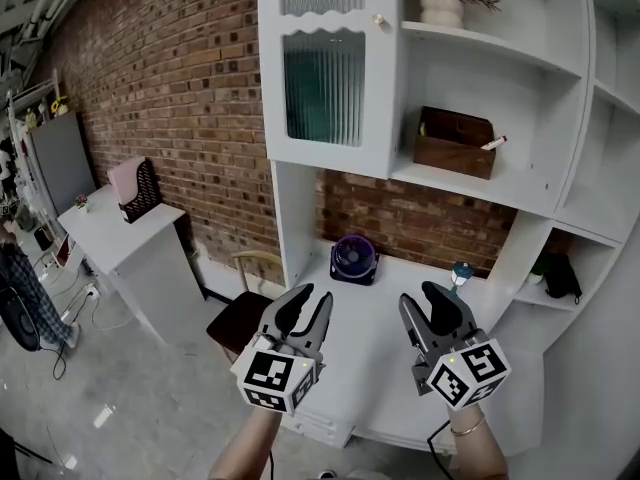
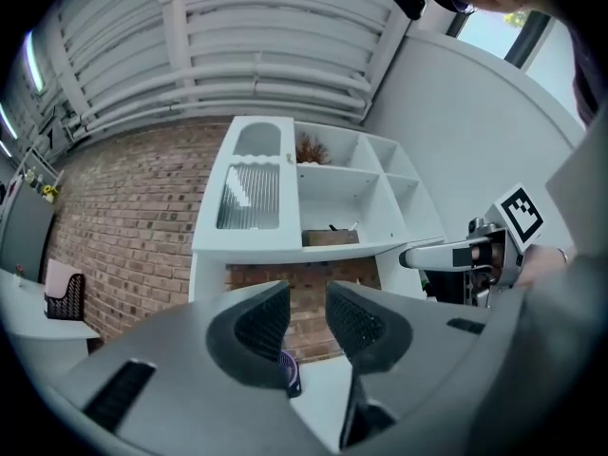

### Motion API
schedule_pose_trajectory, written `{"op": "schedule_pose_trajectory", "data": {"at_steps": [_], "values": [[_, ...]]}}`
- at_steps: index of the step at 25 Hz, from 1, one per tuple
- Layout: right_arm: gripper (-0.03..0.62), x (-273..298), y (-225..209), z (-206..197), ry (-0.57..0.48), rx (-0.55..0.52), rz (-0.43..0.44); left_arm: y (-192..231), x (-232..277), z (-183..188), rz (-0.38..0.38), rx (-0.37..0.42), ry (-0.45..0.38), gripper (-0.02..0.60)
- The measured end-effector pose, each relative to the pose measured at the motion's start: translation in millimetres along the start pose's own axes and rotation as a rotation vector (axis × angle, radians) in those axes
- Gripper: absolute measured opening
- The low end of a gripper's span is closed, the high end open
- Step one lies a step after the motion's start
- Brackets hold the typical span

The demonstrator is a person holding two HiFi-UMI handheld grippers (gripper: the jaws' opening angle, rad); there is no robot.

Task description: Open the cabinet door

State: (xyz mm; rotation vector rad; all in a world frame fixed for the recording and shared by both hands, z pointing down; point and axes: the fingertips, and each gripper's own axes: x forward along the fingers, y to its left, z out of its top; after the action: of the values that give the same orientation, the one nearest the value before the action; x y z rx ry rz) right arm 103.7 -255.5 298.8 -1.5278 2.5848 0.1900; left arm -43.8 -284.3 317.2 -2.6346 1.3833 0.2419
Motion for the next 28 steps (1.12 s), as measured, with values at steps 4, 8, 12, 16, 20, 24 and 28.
{"op": "schedule_pose_trajectory", "data": {"at_steps": [4, 8, 12, 16, 20, 24, 28], "values": [[0.172, 25, -12, 23, -0.043, -0.051, -0.003, 8, 26, 24, -0.017, 0.021, -0.065, 0.115], [0.172, 54, -26, 50, -0.091, -0.11, 0.001, 12, 57, 55, -0.034, 0.063, -0.131, 0.11], [0.172, 79, -39, 66, -0.115, -0.149, 0.011, 15, 87, 77, -0.038, 0.096, -0.173, 0.107], [0.172, 106, -51, 78, -0.135, -0.162, 0.024, 20, 118, 97, -0.034, 0.13, -0.21, 0.106], [0.172, 130, -63, 89, -0.142, -0.188, 0.035, 23, 147, 119, -0.031, 0.163, -0.243, 0.106], [0.172, 154, -76, 102, -0.153, -0.221, 0.043, 27, 173, 147, -0.02, 0.2, -0.289, 0.106], [0.172, 174, -86, 118, -0.171, -0.245, 0.043, 32, 198, 171, -0.008, 0.219, -0.32, 0.106]]}}
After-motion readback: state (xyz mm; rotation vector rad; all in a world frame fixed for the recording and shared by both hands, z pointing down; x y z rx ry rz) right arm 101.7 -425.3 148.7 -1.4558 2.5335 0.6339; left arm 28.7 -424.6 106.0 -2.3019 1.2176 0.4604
